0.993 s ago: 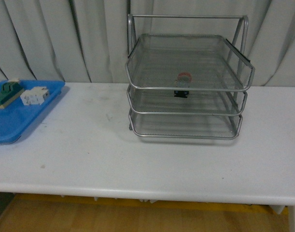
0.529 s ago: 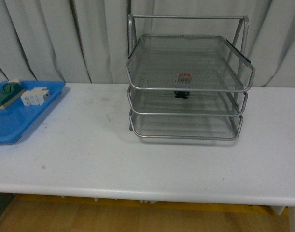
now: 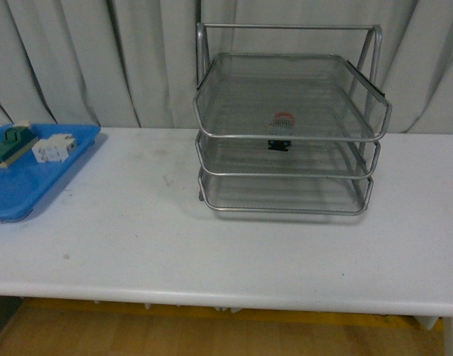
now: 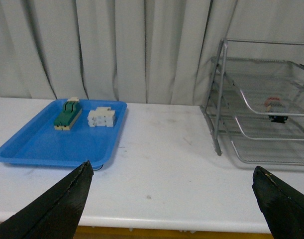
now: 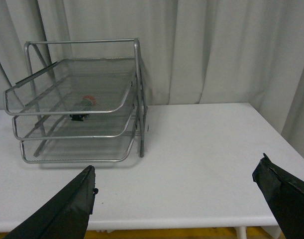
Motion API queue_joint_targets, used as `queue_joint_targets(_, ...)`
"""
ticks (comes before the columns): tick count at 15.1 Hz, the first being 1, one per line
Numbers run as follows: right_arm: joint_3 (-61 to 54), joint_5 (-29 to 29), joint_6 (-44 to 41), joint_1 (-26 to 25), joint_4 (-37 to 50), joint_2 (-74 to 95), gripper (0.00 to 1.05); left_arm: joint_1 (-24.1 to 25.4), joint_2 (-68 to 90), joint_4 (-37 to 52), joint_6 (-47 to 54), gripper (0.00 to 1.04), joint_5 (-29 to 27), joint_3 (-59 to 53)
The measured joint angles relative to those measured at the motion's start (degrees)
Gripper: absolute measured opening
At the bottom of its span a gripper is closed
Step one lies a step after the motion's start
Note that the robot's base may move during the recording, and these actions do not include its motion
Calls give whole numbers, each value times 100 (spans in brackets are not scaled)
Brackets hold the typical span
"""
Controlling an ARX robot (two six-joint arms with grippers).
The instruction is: Place button on rack with both arms
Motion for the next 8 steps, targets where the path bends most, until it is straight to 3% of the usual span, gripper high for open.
queue_joint_targets(8,0,0,2,0,0,0,98,0,0,0,0,98,0,-2)
